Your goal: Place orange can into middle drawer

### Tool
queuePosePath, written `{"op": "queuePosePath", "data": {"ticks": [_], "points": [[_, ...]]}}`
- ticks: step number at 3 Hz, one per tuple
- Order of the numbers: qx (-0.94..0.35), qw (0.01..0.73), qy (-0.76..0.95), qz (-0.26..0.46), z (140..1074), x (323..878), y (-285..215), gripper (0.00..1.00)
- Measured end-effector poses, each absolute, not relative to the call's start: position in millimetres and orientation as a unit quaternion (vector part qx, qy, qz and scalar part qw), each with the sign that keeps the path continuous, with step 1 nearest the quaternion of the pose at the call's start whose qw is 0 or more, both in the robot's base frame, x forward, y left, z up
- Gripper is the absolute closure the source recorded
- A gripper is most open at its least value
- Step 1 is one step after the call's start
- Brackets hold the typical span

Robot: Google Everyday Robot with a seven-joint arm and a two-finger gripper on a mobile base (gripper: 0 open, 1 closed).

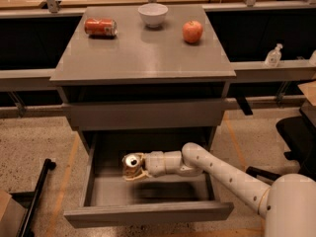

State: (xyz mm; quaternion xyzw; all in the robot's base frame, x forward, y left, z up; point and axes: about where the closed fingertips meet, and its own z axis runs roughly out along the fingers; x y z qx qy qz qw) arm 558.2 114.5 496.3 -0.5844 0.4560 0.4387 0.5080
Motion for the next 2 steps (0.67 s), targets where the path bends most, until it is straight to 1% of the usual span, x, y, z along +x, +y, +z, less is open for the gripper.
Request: {"op": "queuePosePath", "data": {"ticks": [1,2], "points": [[-0.581,0.501,0.459,0.448,474,553,126,0.51],[-0.592,0.473,0.472,0.450,454,547,137,0.28]]}}
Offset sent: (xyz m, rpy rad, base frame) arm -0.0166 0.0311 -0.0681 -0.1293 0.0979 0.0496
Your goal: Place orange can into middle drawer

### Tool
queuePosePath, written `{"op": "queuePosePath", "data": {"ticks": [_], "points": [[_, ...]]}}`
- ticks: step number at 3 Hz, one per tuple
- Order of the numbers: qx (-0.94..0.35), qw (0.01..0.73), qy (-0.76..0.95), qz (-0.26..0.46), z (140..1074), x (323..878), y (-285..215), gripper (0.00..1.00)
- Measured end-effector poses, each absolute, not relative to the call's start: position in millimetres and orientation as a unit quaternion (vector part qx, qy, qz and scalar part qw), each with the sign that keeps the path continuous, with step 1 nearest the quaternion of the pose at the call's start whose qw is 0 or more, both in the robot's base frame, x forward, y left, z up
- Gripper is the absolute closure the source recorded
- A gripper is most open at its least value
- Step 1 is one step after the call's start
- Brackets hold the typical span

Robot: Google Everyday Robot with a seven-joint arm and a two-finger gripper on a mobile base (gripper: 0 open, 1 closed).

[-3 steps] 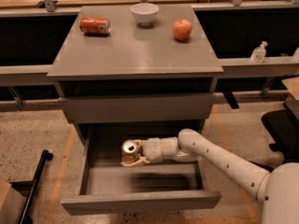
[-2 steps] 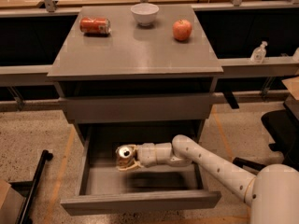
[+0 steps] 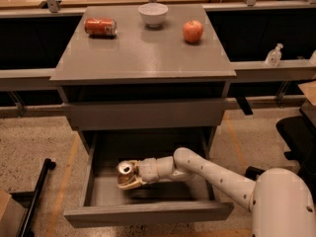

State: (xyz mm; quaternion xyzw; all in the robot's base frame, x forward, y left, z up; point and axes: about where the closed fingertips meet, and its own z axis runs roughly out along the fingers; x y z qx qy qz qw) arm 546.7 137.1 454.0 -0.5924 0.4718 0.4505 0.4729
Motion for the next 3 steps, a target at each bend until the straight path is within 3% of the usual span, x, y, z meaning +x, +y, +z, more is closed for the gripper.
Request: {"op": "queuePosePath", "data": {"ticks": [1,3], "points": [[-0.589,0.452,0.484,0.463,431,540,146,0.05],[-0.586,0.441,0.489,0.471,418,537,152,0.00]]}}
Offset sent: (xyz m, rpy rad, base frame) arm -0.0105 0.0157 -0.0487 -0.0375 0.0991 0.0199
